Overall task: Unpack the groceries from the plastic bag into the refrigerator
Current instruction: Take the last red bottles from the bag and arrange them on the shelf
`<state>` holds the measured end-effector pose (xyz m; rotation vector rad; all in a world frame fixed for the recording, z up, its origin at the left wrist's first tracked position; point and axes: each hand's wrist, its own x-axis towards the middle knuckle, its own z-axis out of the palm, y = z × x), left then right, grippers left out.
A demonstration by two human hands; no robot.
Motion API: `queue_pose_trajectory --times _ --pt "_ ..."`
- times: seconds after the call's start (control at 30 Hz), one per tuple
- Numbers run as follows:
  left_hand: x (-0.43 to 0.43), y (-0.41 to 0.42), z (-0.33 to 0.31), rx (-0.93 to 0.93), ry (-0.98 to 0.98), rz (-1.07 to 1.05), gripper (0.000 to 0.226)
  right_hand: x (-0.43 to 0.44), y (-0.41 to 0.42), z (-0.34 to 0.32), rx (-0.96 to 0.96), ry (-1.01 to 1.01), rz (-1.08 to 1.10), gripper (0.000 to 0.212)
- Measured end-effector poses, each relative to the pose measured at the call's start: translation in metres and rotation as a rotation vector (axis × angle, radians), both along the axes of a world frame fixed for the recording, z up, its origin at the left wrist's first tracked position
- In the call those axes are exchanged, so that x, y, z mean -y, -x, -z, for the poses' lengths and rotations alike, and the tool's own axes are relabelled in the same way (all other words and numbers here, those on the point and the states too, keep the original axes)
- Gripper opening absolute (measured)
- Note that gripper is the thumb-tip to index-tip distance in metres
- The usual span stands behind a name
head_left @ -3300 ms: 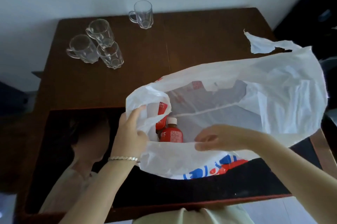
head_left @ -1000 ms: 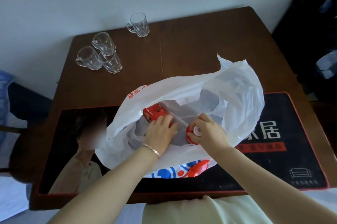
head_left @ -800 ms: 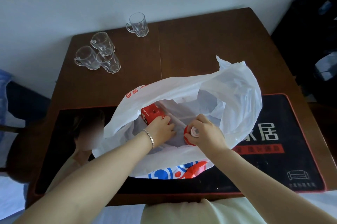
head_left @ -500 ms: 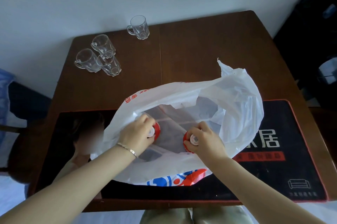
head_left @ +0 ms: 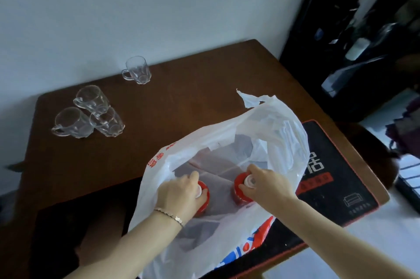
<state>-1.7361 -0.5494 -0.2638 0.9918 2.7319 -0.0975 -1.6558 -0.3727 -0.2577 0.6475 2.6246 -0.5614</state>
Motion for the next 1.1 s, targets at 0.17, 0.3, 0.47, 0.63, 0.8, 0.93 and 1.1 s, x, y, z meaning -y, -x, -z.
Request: queue_pose_trajectory --times 0.17,0.3,0.47,0.63,0.8,0.93,1.1 --pt "-0.026 0.002 -0.066 -0.08 -0.32 0.141 0.046 -0.004 -0.019 -0.061 -0.147 -0.01 0.237 0.045" --pt "-0.066 -0.008 -0.126 -0.153 -0.52 0.42 0.044 -0.017 -0.069 -0.124 -0.343 -0.107 0.387 0.045" --pt "-0.139 -0.078 -0.184 -0.067 -0.64 0.669 0.029 -0.043 -0.173 -0.171 -0.465 -0.332 0.586 0.033" --pt "-0.219 -0.211 -0.209 0.036 -0.62 0.899 0.031 -0.066 -0.326 -0.197 -0.4 -0.473 0.871 0.031" --pt "-0.286 -0.4 -0.217 0.161 -0.586 1.199 0.025 -0.066 -0.513 -0.213 -0.139 -0.771 1.03 0.022" --pt "-0.321 -0.569 -0.223 0.204 -0.565 1.345 0.029 -0.052 -0.67 -0.23 -0.025 -0.824 1.183 0.024" --pt "-0.344 -0.765 -0.248 0.343 -0.592 1.514 0.022 -0.026 -0.848 -0.251 -0.007 -0.826 1.473 0.026"
